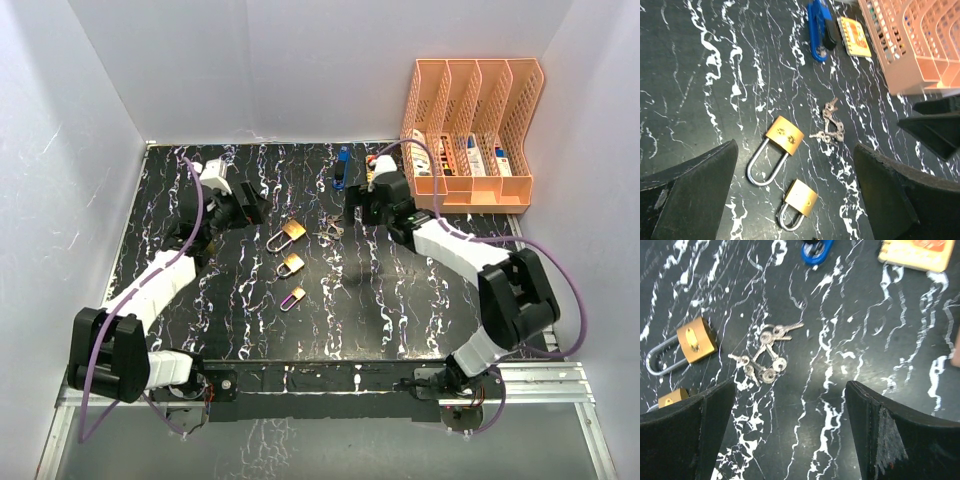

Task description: Unlock with the key

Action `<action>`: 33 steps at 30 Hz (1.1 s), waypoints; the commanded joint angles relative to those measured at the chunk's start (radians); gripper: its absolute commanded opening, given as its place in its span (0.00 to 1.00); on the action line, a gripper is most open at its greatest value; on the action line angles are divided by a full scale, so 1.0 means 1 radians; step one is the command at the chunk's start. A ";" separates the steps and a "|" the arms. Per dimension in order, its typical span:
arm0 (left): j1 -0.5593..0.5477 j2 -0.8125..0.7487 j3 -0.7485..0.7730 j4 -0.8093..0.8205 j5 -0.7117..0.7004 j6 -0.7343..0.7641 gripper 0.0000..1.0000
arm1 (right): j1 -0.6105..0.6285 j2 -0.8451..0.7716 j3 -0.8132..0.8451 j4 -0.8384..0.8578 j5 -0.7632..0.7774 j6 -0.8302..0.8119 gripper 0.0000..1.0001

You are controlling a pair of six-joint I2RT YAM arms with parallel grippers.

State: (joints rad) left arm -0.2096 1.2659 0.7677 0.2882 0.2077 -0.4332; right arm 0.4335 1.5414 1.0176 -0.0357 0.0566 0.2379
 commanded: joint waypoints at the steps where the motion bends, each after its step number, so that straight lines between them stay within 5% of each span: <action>1: -0.032 0.010 0.032 -0.023 -0.013 0.031 0.98 | 0.042 0.083 0.101 -0.043 0.033 -0.004 0.87; 7: -0.043 0.015 0.019 -0.023 0.020 0.021 0.98 | 0.064 0.261 0.254 -0.130 0.041 0.030 0.66; 17: -0.050 0.031 0.000 -0.014 0.035 0.019 0.98 | 0.108 0.447 0.465 -0.261 0.105 0.058 0.61; 33: -0.051 0.036 -0.029 0.003 0.037 0.008 0.98 | 0.138 0.453 0.463 -0.286 0.174 0.062 0.50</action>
State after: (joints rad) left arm -0.2573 1.3079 0.7498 0.2840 0.2272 -0.4236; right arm 0.5724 1.9915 1.4109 -0.3412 0.1902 0.2955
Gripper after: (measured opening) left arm 0.984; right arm 0.510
